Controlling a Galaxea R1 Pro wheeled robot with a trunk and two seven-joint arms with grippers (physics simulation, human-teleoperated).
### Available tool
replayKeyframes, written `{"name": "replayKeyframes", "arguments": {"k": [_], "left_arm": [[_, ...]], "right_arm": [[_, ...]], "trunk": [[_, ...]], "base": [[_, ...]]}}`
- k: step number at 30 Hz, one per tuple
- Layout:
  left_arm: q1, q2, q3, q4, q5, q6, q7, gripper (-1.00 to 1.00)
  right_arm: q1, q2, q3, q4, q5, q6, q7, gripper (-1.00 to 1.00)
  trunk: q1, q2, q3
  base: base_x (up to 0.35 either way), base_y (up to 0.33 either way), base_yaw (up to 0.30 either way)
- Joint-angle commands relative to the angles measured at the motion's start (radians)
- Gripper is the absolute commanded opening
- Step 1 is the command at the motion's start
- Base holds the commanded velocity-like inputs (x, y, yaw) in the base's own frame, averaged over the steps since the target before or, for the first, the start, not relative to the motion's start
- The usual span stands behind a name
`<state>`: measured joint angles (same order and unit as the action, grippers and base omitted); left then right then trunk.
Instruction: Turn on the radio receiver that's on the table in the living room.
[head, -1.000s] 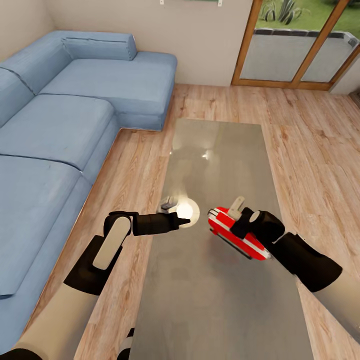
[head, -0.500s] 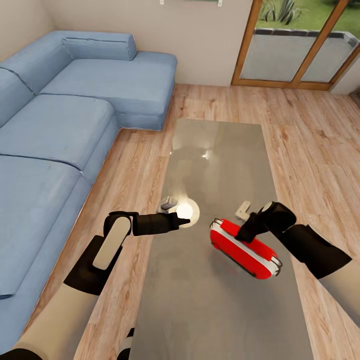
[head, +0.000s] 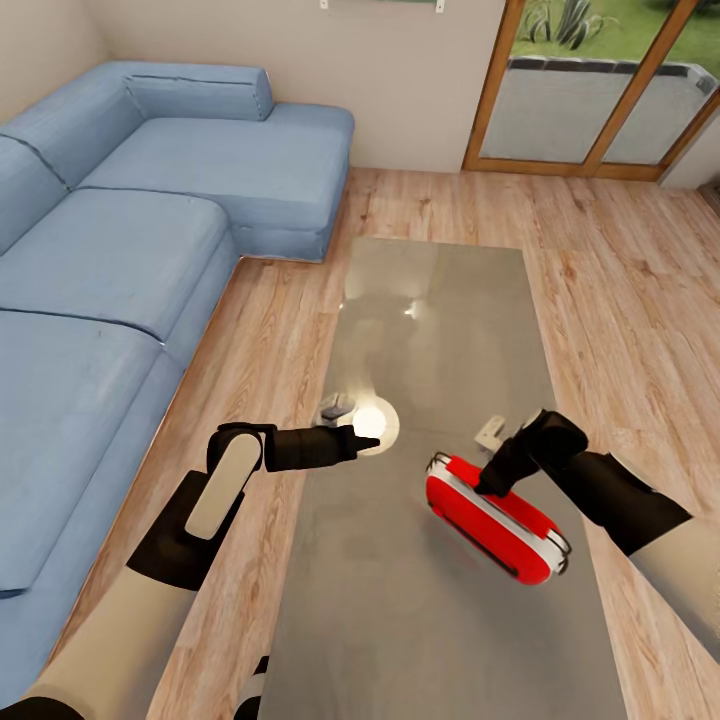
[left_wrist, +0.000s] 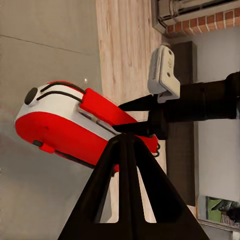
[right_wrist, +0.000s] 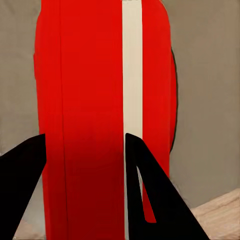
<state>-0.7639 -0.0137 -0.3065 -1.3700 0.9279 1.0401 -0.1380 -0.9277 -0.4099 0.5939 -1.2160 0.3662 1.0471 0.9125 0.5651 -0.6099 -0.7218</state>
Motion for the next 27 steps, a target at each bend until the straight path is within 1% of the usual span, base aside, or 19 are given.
{"name": "replayKeyframes", "arguments": {"k": [1, 7, 14, 18, 23, 25, 27], "left_arm": [[0.0, 0.0, 0.0, 0.0, 0.0, 0.0, 0.0, -1.0], [0.0, 0.0, 0.001, 0.0, 0.0, 0.0, 0.0, -1.0], [0.0, 0.0, 0.0, 0.0, 0.002, 0.0, 0.0, -1.0], [0.0, 0.0, 0.0, 0.0, 0.002, 0.0, 0.0, -1.0], [0.0, 0.001, 0.0, 0.0, 0.002, 0.0, 0.001, -1.0], [0.0, 0.001, 0.001, 0.0, 0.002, 0.0, 0.001, -1.0], [0.0, 0.001, 0.0, 0.0, 0.003, 0.0, 0.001, -1.0]], "right_arm": [[0.0, 0.001, 0.0, 0.014, -0.003, 0.0, 0.0, -1.0], [0.0, 0.004, 0.001, 0.038, 0.001, 0.0, 0.0, -1.0], [0.0, 0.005, -0.004, 0.028, 0.006, 0.0, -0.01, -1.0], [0.0, 0.016, -0.007, 0.024, 0.005, 0.0, -0.017, -1.0], [-0.001, 0.018, -0.01, 0.022, 0.005, -0.002, -0.018, -1.0], [-0.001, 0.019, -0.031, 0.021, 0.005, -0.012, -0.019, -1.0], [0.0, 0.019, -0.07, 0.022, 0.005, -0.051, -0.018, -1.0]], "trunk": [[0.0, 0.0, 0.0], [0.0, 0.0, 0.0], [0.0, 0.0, 0.0], [0.0, 0.0, 0.0], [0.0, 0.0, 0.0], [0.0, 0.0, 0.0], [0.0, 0.0, 0.0]], "base": [[0.0, 0.0, 0.0], [0.0, 0.0, 0.0], [0.0, 0.0, 0.0], [0.0, 0.0, 0.0], [0.0, 0.0, 0.0], [0.0, 0.0, 0.0], [0.0, 0.0, 0.0]]}}
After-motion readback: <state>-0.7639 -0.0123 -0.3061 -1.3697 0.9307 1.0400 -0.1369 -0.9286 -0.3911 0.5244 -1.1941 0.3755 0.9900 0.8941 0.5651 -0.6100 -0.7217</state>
